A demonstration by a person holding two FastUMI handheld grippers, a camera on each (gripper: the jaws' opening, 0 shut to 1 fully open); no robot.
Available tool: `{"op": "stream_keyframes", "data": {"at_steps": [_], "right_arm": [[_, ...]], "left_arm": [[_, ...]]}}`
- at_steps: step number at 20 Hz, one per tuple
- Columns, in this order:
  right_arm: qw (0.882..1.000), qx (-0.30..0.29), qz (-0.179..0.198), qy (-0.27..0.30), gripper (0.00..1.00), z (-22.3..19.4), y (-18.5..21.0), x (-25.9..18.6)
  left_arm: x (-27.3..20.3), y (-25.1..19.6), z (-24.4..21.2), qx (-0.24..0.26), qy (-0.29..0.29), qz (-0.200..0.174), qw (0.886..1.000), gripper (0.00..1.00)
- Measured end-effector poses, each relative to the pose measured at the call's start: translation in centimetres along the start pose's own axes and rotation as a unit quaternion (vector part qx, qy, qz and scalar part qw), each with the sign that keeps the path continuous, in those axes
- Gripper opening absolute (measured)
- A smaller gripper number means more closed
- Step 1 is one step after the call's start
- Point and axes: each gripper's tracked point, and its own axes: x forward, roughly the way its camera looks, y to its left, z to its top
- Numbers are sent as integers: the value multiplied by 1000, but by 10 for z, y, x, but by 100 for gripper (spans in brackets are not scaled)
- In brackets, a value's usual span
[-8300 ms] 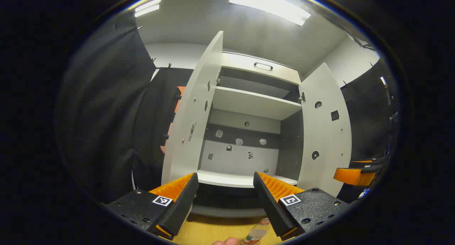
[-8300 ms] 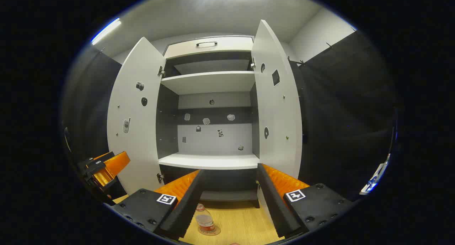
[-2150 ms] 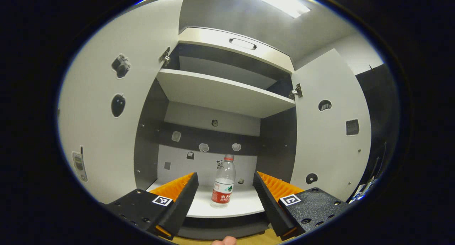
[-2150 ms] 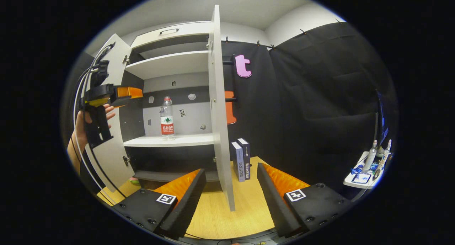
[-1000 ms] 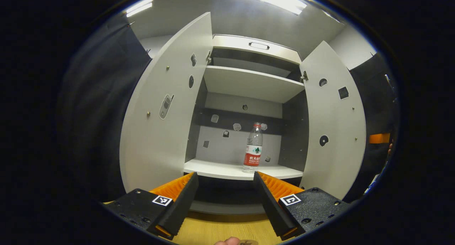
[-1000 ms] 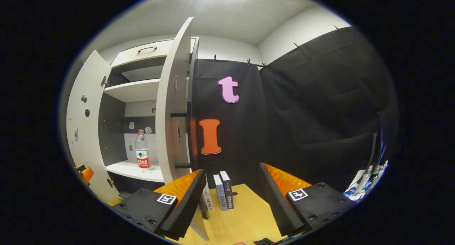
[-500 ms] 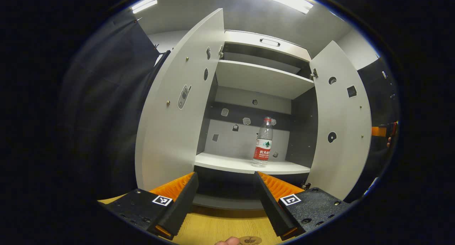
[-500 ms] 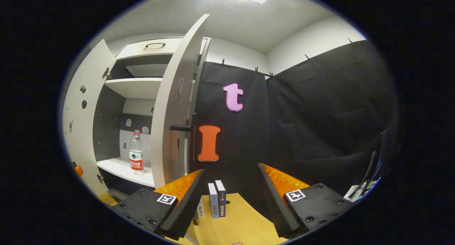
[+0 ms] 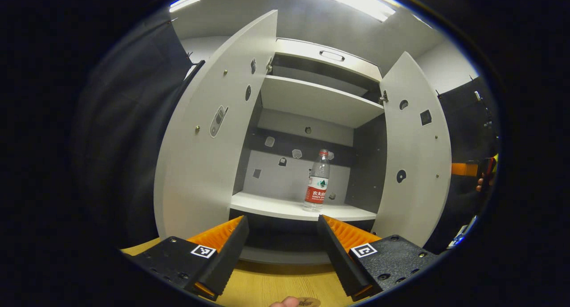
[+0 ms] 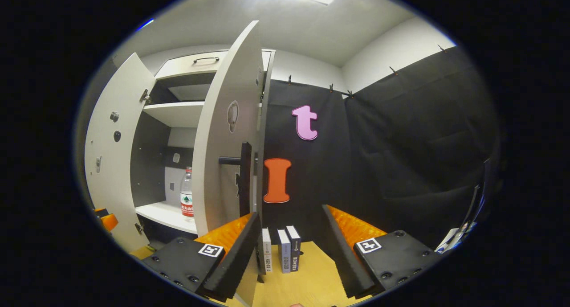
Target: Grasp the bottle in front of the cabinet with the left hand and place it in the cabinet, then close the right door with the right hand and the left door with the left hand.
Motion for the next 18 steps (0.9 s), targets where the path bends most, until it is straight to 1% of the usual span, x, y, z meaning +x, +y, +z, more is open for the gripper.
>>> {"op": "stream_keyframes", "data": {"at_steps": [5, 10, 11, 12, 16, 18], "right_arm": [[999, -1, 50, 0, 93, 1, 52, 2], [994, 3, 111, 5, 93, -1, 109, 20], [993, 5, 121, 9, 88, -4, 119, 23], [991, 5, 132, 17, 95, -8, 127, 27], [988, 11, 150, 21, 95, -13, 150, 29], [988, 12, 152, 17, 95, -15, 152, 26]], "left_arm": [[-5, 13, -2, -1, 5, 11, 1000, 95], [-15, 35, 6, 3, -2, 41, 999, 95], [-17, 40, 9, 2, -5, 47, 999, 95], [-20, 44, 12, 3, -10, 53, 999, 95], [-37, 65, 36, 13, -39, 89, 995, 94], [-51, 83, 58, 12, -66, 122, 990, 94]]}}
